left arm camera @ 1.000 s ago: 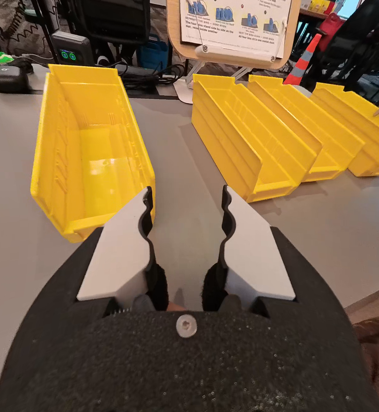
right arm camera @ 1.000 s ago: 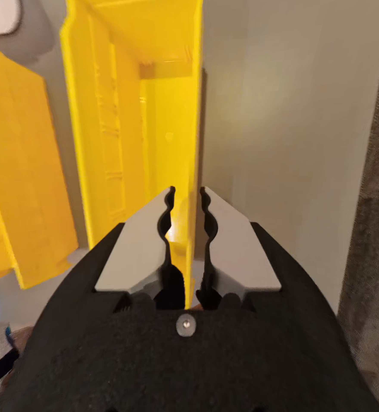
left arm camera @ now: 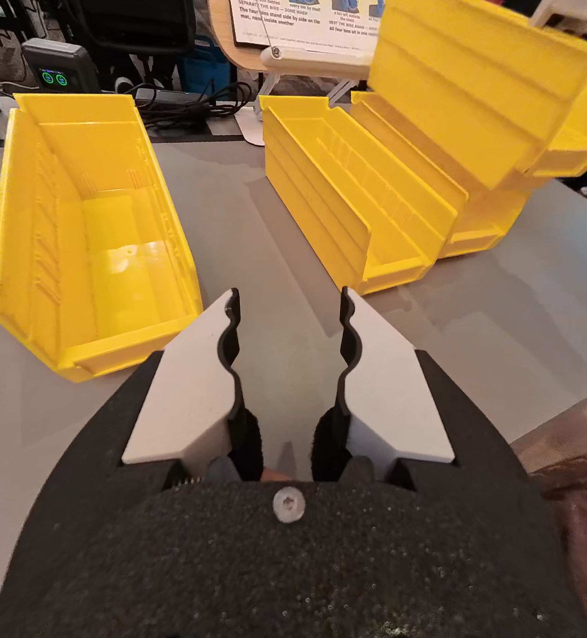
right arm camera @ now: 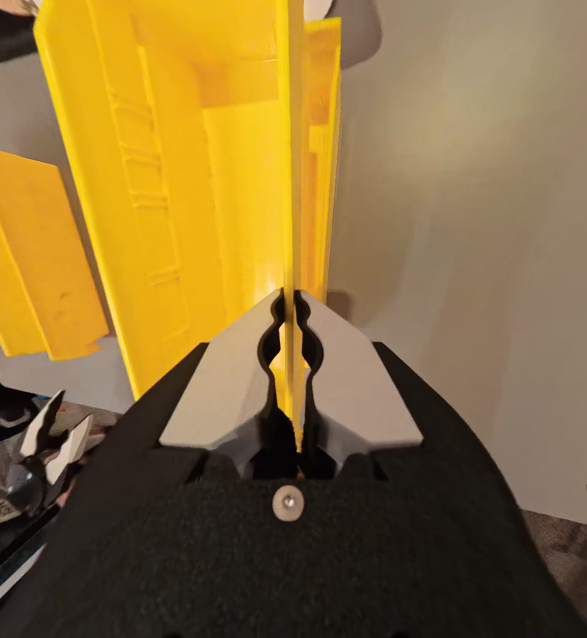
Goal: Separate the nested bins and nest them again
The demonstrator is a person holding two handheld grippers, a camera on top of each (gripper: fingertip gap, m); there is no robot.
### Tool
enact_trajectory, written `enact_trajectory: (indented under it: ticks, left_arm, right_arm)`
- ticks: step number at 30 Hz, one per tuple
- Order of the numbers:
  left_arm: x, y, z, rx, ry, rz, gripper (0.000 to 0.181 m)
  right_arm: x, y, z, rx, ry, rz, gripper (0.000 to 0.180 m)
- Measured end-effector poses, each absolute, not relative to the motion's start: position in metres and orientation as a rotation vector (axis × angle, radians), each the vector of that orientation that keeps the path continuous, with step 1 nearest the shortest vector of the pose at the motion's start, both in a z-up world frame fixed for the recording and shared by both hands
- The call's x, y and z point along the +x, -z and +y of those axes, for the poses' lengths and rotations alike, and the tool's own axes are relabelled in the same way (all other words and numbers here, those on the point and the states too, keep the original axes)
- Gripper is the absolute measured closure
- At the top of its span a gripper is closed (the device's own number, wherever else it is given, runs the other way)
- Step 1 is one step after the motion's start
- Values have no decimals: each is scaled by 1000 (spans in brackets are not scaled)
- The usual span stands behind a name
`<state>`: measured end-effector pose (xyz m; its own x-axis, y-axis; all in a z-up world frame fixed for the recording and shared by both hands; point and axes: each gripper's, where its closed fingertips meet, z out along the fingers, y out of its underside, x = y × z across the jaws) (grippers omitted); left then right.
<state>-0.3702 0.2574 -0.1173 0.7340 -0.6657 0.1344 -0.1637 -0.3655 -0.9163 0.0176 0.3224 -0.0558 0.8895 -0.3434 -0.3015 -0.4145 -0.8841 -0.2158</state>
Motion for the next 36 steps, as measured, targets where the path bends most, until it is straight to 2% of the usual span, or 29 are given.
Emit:
enact_trajectory:
  ticks: [16, 19, 22, 27, 32, 36]
  left_arm:
    - [-382, 119, 257, -1922, 607, 602, 125]
    - [-380, 119, 258, -1919, 599, 611, 125]
    - [-380, 121, 258, -1923, 600, 616, 124]
    - [-384, 120, 259, -1920, 596, 607, 124]
    - [-390, 119, 262, -1926, 601, 580, 124]
    - [-398, 117, 268, -1922, 554, 554, 123]
  right_arm:
    - [21, 112, 341, -2881, -65, 460, 175]
    - [26, 121, 341, -2903, 35, 403, 169]
    - [23, 119, 342, -2906, 40, 345, 154]
    - [8, 83, 346, -2715, -74, 215, 147]
    - [-44, 47, 289, -2367, -215, -2, 141]
    - [-85, 78, 211, -2212, -363, -7, 141]
